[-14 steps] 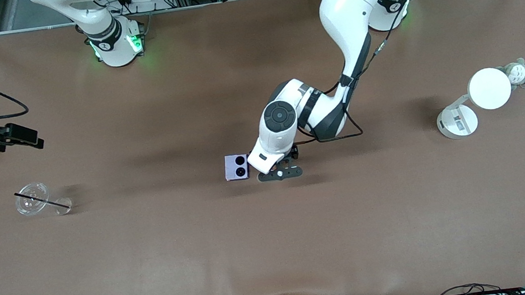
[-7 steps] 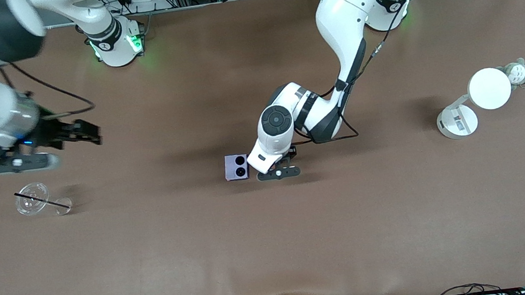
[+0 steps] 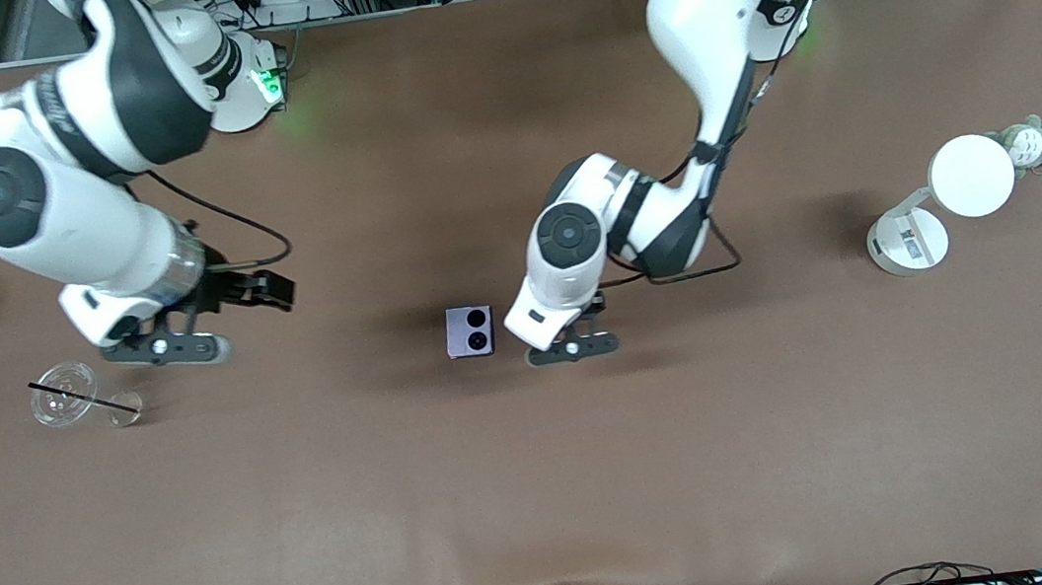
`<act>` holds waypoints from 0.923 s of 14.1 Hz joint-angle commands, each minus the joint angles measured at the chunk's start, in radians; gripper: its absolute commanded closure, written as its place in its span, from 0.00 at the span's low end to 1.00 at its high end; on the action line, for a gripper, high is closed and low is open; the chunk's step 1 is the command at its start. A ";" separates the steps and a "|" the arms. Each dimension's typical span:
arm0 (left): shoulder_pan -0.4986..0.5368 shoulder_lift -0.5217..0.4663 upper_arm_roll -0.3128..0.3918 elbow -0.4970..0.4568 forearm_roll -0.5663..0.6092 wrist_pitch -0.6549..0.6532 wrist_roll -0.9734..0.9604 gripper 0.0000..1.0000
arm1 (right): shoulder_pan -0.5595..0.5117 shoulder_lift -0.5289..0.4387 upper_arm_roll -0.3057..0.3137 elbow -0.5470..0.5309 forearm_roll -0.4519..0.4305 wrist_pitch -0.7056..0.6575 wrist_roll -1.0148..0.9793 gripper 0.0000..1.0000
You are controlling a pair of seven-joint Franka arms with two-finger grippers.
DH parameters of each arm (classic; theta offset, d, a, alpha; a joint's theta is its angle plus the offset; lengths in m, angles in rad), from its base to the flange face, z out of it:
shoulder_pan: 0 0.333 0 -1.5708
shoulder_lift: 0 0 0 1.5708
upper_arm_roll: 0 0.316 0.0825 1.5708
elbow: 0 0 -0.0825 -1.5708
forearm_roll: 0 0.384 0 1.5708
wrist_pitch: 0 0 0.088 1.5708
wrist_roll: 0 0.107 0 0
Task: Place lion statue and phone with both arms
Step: 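Grasp the lion with the left gripper while the right gripper reaches the phone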
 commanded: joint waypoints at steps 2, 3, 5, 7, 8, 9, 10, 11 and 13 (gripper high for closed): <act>0.124 -0.218 -0.002 -0.188 0.006 -0.115 0.108 1.00 | 0.078 0.121 -0.011 0.070 0.010 0.053 0.096 0.00; 0.141 -0.276 -0.001 -0.248 0.026 -0.103 0.135 1.00 | 0.108 0.159 -0.011 0.081 0.007 0.085 0.116 0.00; 0.216 -0.402 -0.005 -0.370 0.060 -0.100 0.174 1.00 | 0.161 0.233 -0.011 0.089 -0.002 0.151 0.119 0.00; 0.290 -0.520 -0.006 -0.537 0.061 -0.046 0.309 1.00 | 0.193 0.311 -0.011 0.113 -0.003 0.219 0.099 0.00; 0.337 -0.575 -0.006 -0.632 0.061 0.001 0.366 1.00 | 0.199 0.354 -0.011 0.142 -0.002 0.228 0.073 0.00; 0.379 -0.620 -0.007 -0.714 0.063 0.043 0.421 1.00 | 0.219 0.391 -0.011 0.167 -0.003 0.230 0.053 0.00; 0.402 -0.660 -0.007 -0.791 0.063 0.075 0.470 1.00 | 0.251 0.420 -0.014 0.190 -0.009 0.233 0.056 0.00; 0.423 -0.683 -0.007 -0.849 0.064 0.115 0.501 1.00 | 0.267 0.440 -0.015 0.202 -0.011 0.240 0.059 0.00; 0.491 -0.692 -0.009 -0.952 0.095 0.228 0.550 1.00 | 0.271 0.456 -0.015 0.198 -0.039 0.301 0.059 0.00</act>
